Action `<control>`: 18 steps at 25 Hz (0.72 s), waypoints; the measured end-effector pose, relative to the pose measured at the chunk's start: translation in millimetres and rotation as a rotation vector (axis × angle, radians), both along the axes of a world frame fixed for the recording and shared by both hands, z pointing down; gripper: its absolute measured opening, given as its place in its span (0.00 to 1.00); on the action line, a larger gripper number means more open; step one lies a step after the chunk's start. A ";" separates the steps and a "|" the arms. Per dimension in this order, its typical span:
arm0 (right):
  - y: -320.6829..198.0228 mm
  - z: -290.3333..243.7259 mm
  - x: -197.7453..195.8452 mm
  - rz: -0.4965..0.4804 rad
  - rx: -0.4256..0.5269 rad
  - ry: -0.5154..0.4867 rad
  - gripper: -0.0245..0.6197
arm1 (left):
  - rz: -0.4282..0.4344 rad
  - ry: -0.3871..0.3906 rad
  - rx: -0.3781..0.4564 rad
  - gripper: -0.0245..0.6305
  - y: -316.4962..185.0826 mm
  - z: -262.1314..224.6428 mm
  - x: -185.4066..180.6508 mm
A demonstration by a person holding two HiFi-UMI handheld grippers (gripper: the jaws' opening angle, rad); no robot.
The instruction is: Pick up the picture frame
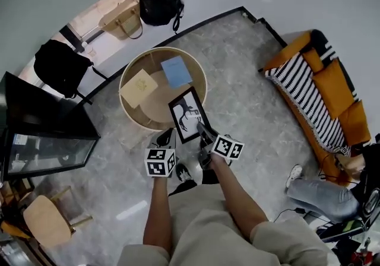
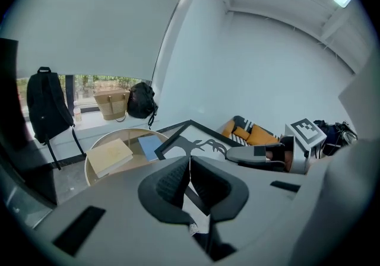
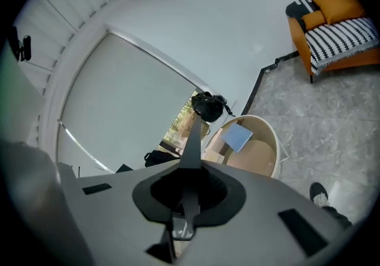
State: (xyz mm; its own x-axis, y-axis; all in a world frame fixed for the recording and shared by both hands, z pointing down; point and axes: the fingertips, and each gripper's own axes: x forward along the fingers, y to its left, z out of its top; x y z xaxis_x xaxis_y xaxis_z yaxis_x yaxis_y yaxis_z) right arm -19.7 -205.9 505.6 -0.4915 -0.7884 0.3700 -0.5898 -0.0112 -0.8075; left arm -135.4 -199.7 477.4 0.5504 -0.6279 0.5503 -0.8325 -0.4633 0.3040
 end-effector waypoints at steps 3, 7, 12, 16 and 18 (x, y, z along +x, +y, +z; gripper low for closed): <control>16.3 -17.2 -1.7 0.038 0.008 0.010 0.12 | 0.006 -0.012 0.029 0.07 11.3 -19.6 -7.1; 30.4 -32.1 -9.5 0.018 0.035 0.056 0.12 | 0.019 -0.011 0.050 0.07 19.8 -31.5 -6.8; 28.3 -45.6 -16.8 -0.020 0.077 0.134 0.12 | 0.048 -0.024 0.051 0.07 26.2 -31.1 -2.6; 30.5 -54.7 -24.6 -0.070 0.102 0.214 0.12 | 0.041 -0.025 0.045 0.07 31.2 -32.0 -5.1; 30.8 -57.6 -25.1 -0.099 0.112 0.263 0.12 | 0.042 -0.025 0.049 0.07 30.9 -34.7 -1.8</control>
